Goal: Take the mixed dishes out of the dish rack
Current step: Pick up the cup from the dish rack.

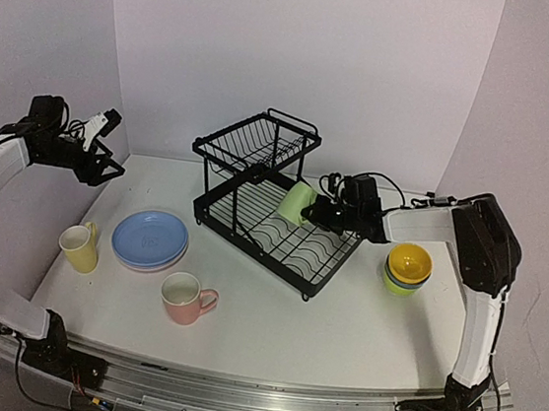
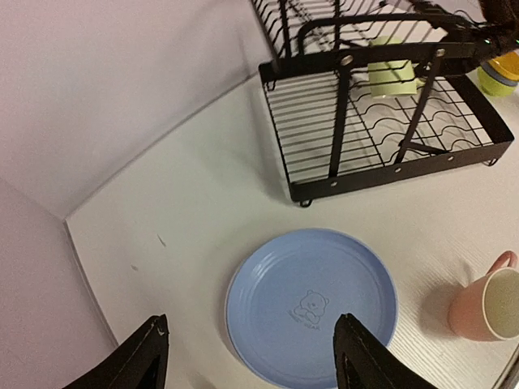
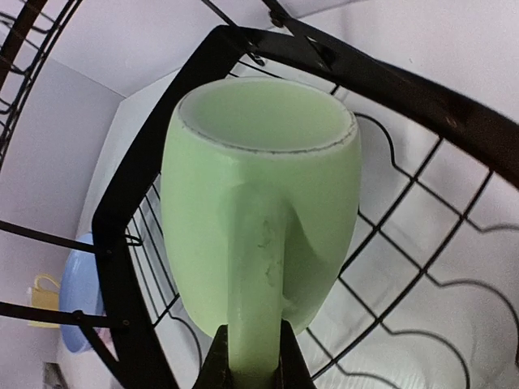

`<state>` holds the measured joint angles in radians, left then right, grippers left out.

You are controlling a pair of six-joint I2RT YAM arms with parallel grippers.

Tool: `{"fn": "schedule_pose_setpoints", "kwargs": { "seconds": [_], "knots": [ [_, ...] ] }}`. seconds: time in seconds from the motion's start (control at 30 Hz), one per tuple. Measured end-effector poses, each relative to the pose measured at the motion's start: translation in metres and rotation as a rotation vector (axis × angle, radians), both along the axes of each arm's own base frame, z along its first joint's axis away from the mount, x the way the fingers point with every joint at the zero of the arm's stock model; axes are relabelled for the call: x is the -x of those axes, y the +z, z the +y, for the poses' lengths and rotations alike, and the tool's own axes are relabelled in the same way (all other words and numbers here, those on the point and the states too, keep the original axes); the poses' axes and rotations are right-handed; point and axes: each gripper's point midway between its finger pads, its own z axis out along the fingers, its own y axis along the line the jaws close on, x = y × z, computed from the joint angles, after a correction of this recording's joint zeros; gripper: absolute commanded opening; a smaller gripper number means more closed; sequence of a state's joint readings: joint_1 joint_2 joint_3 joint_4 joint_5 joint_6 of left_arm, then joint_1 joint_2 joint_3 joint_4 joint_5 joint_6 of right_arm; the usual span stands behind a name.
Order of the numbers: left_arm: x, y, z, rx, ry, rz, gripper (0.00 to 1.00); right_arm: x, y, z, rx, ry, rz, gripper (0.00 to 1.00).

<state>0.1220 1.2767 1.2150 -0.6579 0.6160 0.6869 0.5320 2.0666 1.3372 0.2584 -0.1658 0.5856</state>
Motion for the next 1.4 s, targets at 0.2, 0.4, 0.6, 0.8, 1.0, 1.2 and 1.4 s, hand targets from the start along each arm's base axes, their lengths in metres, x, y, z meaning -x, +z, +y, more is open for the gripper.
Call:
{"fn": "schedule_pose_setpoints", "kwargs": {
  "seconds": [0.2,0.4,0.6,0.8,1.0,1.2,1.4],
  "knots": [
    [0.031,0.045,-0.047,-0.069,-0.197,-0.311,0.71,0.022,0.009,-0.01,-0.137,-0.133,0.214,0.0],
    [0.055,0.057,-0.124,-0.114,-0.415,-0.499,0.73,0.047,0.026,-0.022,-0.234,-0.235,0.361,0.0],
    [0.096,0.047,-0.22,-0.146,-0.654,-0.571,0.75,0.082,0.07,-0.02,-0.279,-0.239,0.399,0.0],
    [0.129,0.04,-0.305,-0.178,-0.829,-0.627,0.81,0.116,0.117,-0.016,-0.322,-0.199,0.393,0.0],
    [0.098,0.035,-0.373,-0.275,-0.809,-0.73,0.8,0.14,0.144,-0.024,-0.33,-0.19,0.39,0.0],
    [0.053,-0.003,-0.389,-0.431,-0.731,-0.744,0.71,0.152,0.159,-0.032,-0.332,-0.198,0.374,0.0],
    [0.037,-0.005,-0.39,-0.491,-0.679,-0.792,0.66,0.156,0.168,-0.033,-0.354,-0.205,0.369,0.0]
  ]
}}
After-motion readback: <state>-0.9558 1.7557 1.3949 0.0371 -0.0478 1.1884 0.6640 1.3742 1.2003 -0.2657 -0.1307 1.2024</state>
